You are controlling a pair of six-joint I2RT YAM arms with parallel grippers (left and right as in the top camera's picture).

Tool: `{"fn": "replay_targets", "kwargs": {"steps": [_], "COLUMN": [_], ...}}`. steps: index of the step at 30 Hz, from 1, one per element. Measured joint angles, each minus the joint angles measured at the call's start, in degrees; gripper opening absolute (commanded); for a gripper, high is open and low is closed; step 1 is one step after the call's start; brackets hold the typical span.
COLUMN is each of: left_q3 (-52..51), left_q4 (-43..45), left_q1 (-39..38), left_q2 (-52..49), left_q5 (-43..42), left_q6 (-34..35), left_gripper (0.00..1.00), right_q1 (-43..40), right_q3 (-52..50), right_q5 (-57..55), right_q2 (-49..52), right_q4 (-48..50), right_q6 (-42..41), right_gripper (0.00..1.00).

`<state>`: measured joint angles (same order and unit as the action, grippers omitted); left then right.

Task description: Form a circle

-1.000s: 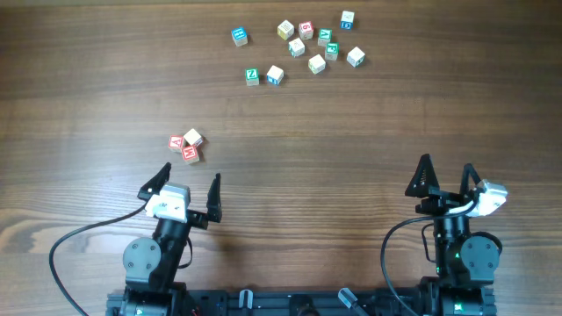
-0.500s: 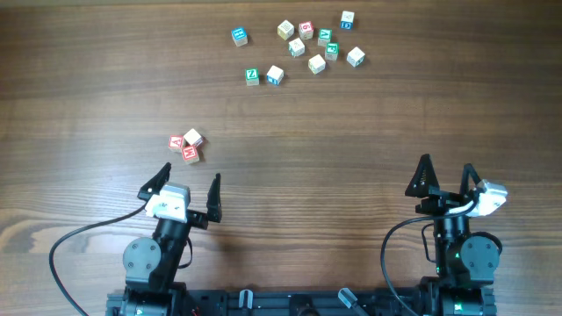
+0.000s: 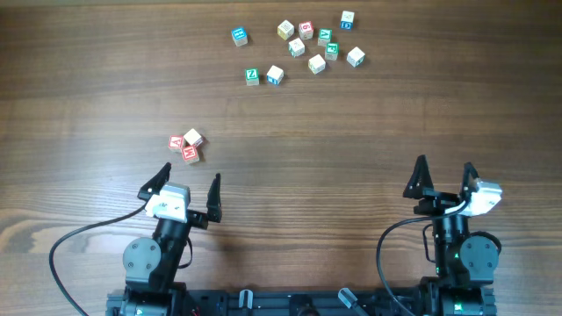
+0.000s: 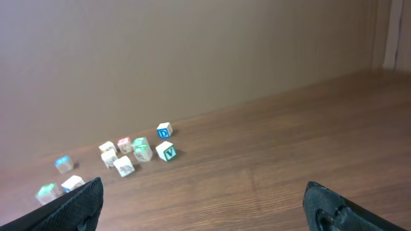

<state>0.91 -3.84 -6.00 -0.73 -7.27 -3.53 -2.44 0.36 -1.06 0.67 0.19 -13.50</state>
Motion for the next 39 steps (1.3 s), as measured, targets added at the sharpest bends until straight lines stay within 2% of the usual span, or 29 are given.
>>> {"fn": "replay_targets", "kwargs": {"steps": [11, 39], "left_q3": [0.0, 0.0], "left_q4": [0.0, 0.0], "left_q1": [0.0, 0.0], "left_q2": [0.0, 0.0], "left_q5": [0.0, 0.0], "left_q6": [0.0, 0.0], "left_gripper": [1.0, 1.0], "right_q1": [0.0, 0.0], "right_q3": [0.0, 0.0], "right_q5": [0.0, 0.0], "right_q2": [0.0, 0.0], "right_q4": [0.0, 0.0], "right_q6": [2.5, 2.7], "right_gripper": [1.0, 1.0]}}
